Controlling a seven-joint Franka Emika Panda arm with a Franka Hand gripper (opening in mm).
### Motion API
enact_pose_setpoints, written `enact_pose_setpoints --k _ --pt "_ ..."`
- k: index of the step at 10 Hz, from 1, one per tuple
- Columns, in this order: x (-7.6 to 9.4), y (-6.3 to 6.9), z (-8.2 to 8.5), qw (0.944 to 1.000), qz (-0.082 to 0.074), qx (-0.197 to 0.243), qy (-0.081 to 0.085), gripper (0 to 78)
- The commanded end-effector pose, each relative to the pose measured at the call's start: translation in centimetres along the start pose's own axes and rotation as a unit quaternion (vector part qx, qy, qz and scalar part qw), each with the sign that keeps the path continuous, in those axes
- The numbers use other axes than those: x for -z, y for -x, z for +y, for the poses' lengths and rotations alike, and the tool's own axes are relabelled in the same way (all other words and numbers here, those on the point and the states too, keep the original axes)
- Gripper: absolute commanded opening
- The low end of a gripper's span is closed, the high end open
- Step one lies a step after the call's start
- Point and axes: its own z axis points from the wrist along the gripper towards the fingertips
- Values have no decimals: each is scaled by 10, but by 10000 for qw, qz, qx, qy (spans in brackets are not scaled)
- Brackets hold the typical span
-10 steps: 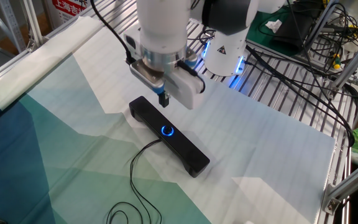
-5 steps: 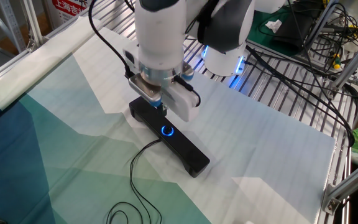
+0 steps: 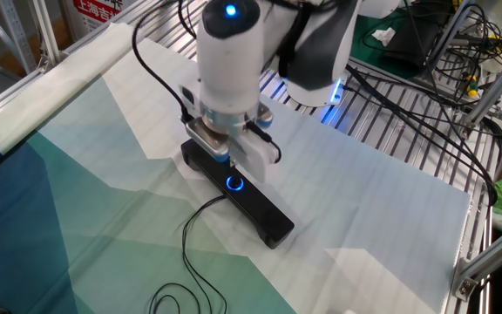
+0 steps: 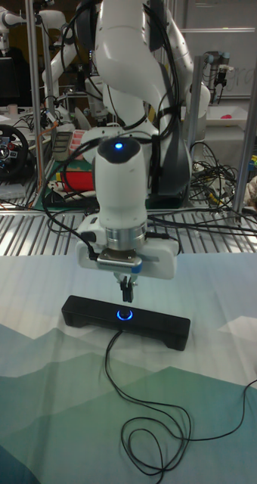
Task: Turn the knob to increase the volume of the speaker
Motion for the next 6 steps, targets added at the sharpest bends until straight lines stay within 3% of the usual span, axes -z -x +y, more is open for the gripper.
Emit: enact_pose_setpoints --k 1,3,6 --pt "-29 -7 -1 9998 -154 -46 113 0" --pt "-40 -10 -2 9996 -223 -70 161 0" --pt "-41 -13 -2 9996 -198 -128 159 0"
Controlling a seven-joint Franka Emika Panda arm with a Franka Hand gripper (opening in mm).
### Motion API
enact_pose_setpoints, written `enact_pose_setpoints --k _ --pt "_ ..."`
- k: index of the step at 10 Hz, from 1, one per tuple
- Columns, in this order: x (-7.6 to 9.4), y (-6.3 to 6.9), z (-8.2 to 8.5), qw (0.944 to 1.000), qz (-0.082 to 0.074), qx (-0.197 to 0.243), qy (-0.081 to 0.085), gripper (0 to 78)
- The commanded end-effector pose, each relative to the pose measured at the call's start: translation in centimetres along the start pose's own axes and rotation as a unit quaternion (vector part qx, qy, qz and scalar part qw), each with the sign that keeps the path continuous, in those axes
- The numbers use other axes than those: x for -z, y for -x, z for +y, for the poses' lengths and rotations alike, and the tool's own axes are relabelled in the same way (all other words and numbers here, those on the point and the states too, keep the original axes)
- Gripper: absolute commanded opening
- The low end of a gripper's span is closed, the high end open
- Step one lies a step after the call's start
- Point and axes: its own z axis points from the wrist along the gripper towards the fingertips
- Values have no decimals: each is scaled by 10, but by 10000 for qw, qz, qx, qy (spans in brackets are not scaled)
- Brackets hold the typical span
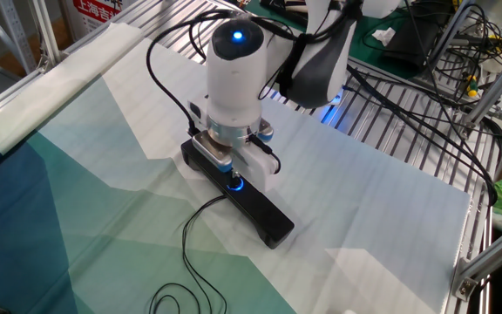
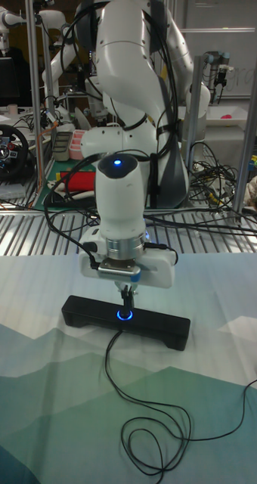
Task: Turn the knob to increase the volume of the speaker
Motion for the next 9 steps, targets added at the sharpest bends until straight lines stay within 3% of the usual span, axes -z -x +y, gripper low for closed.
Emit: enact_pose_setpoints --k 1,2,9 --pt "0 0 0 10000 -1 -42 27 0" --pt "0 0 0 9999 1 -97 105 0" --pt "0 0 0 9987 17 -501 66 0"
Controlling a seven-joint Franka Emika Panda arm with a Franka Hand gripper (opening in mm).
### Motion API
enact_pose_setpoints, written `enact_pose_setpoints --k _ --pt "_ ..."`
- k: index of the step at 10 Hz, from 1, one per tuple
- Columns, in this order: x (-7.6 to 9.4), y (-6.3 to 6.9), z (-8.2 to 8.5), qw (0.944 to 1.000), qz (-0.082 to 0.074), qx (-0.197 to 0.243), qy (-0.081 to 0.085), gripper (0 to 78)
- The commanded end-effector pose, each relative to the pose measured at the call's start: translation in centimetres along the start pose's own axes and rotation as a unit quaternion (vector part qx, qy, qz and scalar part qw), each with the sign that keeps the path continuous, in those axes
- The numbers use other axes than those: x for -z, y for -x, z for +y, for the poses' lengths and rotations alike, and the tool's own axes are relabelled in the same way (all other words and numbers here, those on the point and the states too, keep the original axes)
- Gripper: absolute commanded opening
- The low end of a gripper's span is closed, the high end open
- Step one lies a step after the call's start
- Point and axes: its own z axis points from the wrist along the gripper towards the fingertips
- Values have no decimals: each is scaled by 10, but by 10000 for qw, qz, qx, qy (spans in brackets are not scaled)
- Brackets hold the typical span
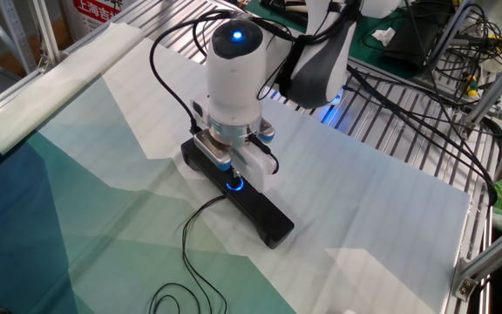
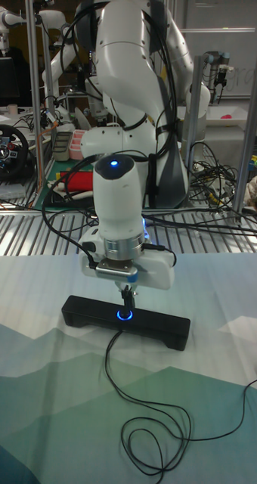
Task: Turn the knob to increase the volume of the speaker
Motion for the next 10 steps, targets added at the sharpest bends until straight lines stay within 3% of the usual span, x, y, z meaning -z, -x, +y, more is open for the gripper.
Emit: enact_pose_setpoints --k 1,3,6,10 --pt "1 1 0 9994 -43 -318 -116 0" --pt "1 1 0 9989 -136 -301 -331 0" --pt "1 0 -1 9992 -126 -259 -264 0" --pt "-7 -17 -16 9993 -86 -220 -275 0"
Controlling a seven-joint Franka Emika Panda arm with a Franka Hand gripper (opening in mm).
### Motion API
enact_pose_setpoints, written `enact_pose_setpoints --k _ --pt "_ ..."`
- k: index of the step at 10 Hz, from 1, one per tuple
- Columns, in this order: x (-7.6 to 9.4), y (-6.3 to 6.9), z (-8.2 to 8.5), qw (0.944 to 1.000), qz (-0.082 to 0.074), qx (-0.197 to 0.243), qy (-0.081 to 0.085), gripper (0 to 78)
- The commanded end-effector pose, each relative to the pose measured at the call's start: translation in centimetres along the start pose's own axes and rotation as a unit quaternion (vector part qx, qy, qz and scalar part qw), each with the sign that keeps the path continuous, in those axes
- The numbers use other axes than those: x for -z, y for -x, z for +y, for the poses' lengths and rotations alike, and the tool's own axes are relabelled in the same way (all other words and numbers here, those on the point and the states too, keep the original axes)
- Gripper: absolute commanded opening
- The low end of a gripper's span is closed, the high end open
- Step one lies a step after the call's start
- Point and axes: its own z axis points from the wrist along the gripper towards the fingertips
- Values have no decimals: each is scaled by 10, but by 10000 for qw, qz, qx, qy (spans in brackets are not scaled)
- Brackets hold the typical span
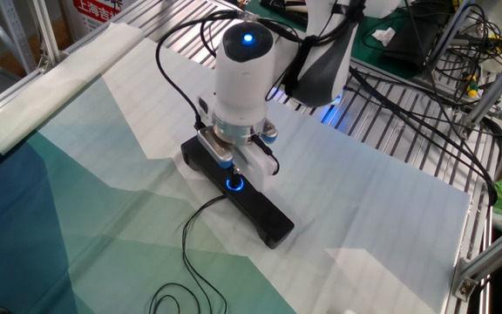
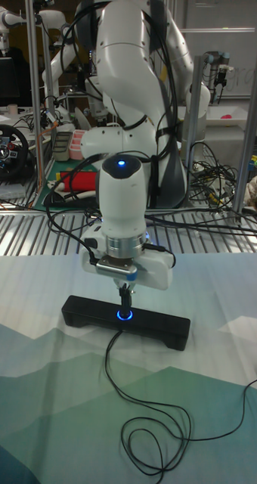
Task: Turn the knob to increase the volume of the speaker
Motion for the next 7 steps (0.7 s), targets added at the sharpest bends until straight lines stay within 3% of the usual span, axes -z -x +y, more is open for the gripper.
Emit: enact_pose_setpoints --k 1,3,7 --pt "-5 -11 -12 10000 5 48 1 0" --pt "-12 -20 -20 9998 -13 186 65 0" --pt "-22 -21 -23 9993 -94 342 103 0"
